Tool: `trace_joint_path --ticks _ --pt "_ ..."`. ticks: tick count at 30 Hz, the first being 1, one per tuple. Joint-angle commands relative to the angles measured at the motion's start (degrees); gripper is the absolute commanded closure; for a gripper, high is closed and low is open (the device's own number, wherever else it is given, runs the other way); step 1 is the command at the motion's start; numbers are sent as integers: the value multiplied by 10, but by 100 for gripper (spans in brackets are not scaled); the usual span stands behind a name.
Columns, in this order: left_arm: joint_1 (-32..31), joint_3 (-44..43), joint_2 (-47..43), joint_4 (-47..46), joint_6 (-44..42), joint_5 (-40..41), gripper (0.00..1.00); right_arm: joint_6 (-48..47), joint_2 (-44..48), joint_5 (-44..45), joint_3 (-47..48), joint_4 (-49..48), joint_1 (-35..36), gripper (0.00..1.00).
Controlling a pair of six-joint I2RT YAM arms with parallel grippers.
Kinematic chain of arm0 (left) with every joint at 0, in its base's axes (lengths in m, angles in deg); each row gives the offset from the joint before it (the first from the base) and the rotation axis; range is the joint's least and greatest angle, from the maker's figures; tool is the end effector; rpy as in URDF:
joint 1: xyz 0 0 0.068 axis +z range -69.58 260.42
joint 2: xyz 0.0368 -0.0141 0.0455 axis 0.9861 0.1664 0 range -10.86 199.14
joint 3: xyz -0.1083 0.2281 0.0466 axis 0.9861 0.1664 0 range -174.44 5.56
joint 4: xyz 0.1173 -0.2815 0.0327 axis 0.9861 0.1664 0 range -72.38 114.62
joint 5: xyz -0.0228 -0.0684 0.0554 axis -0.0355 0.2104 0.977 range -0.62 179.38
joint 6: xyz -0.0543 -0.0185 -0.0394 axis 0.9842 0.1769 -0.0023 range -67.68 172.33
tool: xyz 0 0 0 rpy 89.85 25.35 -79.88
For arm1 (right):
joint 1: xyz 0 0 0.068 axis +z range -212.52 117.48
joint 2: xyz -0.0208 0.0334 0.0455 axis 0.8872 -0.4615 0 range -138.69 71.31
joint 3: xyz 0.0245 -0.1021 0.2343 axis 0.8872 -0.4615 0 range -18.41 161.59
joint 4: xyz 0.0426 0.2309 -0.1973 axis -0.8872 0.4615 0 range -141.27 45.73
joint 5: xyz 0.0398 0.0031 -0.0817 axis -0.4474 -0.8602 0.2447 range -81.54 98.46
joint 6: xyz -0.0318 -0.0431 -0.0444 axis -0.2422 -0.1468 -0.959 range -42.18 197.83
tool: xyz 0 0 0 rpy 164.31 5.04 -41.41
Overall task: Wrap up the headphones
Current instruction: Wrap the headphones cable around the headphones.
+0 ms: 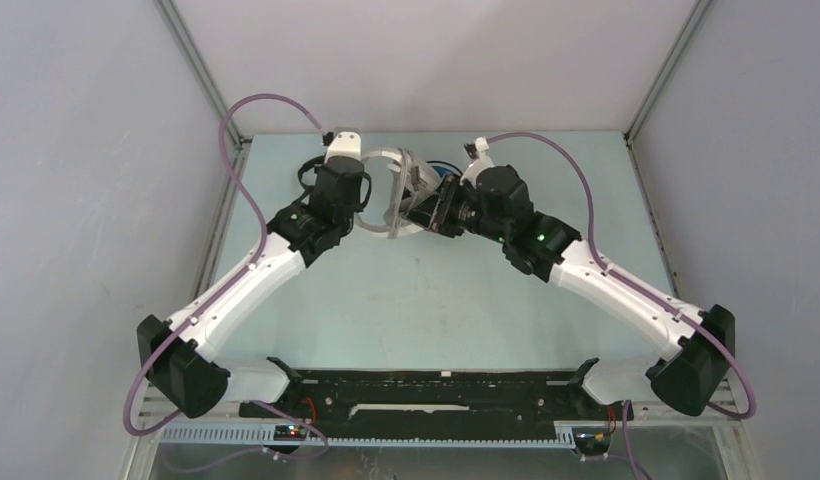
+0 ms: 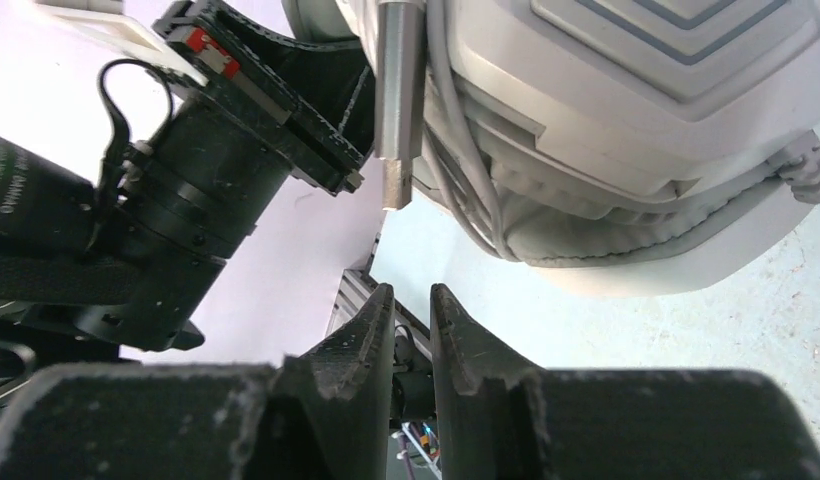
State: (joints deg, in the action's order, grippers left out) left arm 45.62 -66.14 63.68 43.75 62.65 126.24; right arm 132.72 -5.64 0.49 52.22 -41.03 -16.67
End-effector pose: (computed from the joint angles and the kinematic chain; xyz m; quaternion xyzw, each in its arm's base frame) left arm 0.3100 -0.1741 0.3396 0.0164 0.8327 0.0667 0.5494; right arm 0.2637 0.2827 0.3449 0.0217 0.8003 0.4950 0.3375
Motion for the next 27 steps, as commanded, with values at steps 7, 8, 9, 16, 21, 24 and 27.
trace_joint_path --ticks 7,8,9,16,21,24,27 --pt "0 23 -51 -91 6 -22 100 -116 116 -26 7 2 2 64" --pt "0 31 -55 -97 3 -35 100 -126 127 -16 7 2 2 61" --pt "0 35 -58 -103 0 -48 100 -138 139 -1 7 0 2 59" --pt "0 66 -77 -132 -28 -144 100 -217 171 72 7 -23 -20 56" --pt "0 79 -90 -140 -41 -174 100 -193 149 14 11 -42 -68 61" --pt "0 86 -95 -148 -44 -180 100 -192 129 -12 19 -53 -75 61" --pt "0 87 -95 -150 -46 -185 100 -185 111 -51 22 -72 -80 60"
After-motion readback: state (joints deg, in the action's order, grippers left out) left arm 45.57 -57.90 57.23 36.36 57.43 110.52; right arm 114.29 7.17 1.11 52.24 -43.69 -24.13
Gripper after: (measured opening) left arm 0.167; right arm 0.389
